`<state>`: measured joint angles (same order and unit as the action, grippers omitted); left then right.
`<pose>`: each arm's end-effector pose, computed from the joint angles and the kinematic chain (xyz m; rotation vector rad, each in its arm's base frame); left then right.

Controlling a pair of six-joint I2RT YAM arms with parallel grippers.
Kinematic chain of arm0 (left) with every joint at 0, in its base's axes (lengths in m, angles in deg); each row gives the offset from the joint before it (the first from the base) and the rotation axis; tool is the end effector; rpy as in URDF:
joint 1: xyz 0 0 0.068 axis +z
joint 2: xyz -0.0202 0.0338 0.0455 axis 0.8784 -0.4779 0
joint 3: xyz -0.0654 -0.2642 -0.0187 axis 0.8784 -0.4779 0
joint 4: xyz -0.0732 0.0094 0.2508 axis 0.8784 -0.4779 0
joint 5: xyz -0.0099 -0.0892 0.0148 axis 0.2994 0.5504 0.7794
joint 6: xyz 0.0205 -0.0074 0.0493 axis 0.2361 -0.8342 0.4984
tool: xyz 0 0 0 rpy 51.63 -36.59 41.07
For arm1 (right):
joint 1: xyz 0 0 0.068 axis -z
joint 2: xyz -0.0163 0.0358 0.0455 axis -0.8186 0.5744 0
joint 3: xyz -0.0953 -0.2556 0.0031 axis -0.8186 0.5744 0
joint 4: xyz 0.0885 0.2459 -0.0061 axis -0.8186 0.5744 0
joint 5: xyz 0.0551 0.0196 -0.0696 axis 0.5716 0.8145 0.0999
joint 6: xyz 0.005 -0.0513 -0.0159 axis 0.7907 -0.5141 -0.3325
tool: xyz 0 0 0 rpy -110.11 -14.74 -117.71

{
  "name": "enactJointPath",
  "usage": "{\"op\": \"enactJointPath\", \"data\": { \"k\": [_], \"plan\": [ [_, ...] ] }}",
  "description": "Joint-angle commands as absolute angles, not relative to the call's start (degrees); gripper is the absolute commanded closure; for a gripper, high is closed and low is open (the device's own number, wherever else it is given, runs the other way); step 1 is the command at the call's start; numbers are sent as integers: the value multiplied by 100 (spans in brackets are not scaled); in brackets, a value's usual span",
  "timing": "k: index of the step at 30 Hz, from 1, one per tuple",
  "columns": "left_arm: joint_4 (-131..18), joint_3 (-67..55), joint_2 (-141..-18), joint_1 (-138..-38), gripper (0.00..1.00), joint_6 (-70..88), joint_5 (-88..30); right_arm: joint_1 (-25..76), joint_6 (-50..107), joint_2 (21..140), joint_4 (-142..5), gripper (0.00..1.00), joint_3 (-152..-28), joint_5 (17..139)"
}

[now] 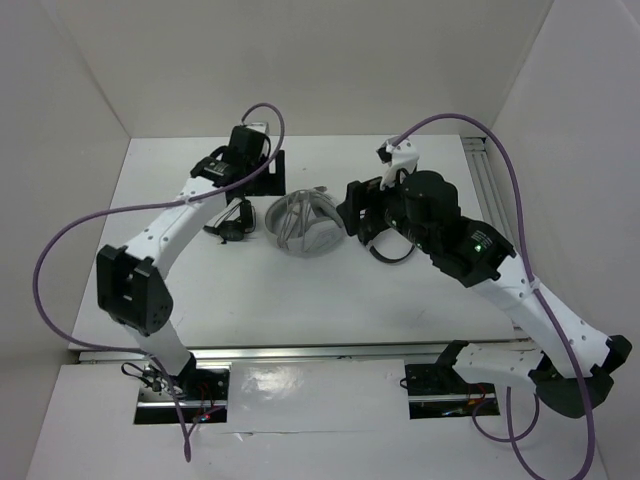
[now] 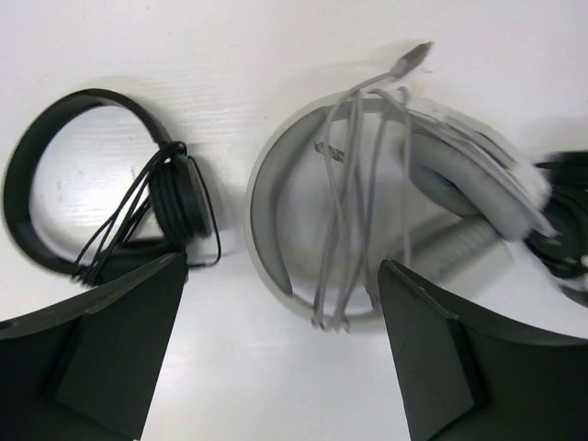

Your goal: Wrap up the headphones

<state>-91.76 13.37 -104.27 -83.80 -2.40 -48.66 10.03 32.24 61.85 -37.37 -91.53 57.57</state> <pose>0.3723 -0.1455 0.3240 -0.1149 2.2813 -0.1872 0.1642 0.1526 0.4351 -0.4067 1.8445 0.4566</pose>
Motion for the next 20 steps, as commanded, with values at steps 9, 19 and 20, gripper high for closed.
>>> {"op": "enactJointPath", "data": {
  "k": [9,19,20],
  "plan": [
    [-9816,-370,-5587,-8703,1,-499,-4385,827,4247,5189,-2221,1,-9796,5035],
    [-10879,-717,-3052,-8703,1,-728,-3925,880,4424,4116,-1420,1,-9805,5193],
    [-10940,-656,-3052,-8703,1,-728,-3924,880,4424,4064,-1419,1,-9753,5193]
  ]
}}
